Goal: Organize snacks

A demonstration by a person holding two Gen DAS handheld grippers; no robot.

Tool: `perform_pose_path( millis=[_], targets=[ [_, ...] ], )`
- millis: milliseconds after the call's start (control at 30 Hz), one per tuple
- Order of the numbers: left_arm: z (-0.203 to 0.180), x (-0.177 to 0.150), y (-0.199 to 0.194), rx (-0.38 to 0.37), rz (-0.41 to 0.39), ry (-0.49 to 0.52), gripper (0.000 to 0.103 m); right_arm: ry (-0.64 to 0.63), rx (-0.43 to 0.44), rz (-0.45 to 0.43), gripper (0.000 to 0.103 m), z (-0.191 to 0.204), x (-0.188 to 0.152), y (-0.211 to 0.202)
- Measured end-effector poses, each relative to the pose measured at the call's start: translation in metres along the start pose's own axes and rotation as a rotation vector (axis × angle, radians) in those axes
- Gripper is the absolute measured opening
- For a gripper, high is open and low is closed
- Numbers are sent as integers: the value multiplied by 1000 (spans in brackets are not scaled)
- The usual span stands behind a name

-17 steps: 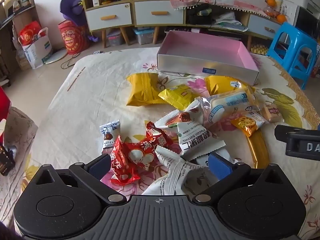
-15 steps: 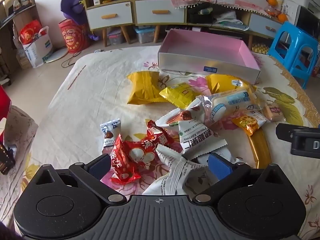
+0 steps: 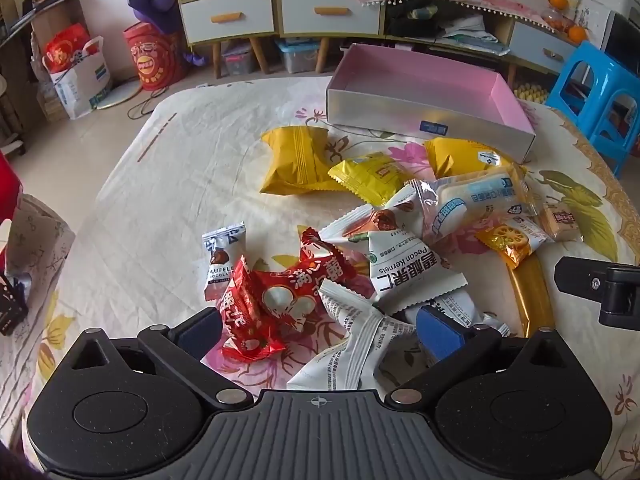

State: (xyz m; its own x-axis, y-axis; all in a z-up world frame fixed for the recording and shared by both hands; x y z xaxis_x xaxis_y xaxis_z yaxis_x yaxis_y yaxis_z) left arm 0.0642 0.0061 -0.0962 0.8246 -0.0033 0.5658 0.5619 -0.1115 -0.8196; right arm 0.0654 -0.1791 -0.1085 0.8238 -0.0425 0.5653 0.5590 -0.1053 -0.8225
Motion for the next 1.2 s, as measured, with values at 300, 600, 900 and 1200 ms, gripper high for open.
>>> perform_pose_path(
  millis=[300,600,900,1200],
  targets=[
    [0,-2,2,3,2,1,103,-14,0,7,94,2,-2,1],
    [-1,-2,2,1,2,4,103,-28,-6,2,94,4,-1,1],
    [-1,-2,2,1,3,3,103,-29,-6,2,94,4,-1,1],
    [-1,-2,2,0,3,3,103,-29,-7,2,94,4,-1,1]
  ],
)
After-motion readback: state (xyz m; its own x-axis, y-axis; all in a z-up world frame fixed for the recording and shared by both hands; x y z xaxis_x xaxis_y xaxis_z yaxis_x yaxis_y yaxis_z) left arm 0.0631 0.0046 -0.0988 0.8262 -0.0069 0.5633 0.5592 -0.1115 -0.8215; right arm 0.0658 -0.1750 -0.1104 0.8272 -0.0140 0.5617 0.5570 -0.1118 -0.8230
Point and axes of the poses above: each gripper's, at about its wrist camera, not at the fingertips, and y roughly the way its jaws point, z to its left, x to its top, the point moved 10 cm from there along y, roughly the way its jaws point, and after that the axes turned 8 degrees about -x, right-handed, at the moved point
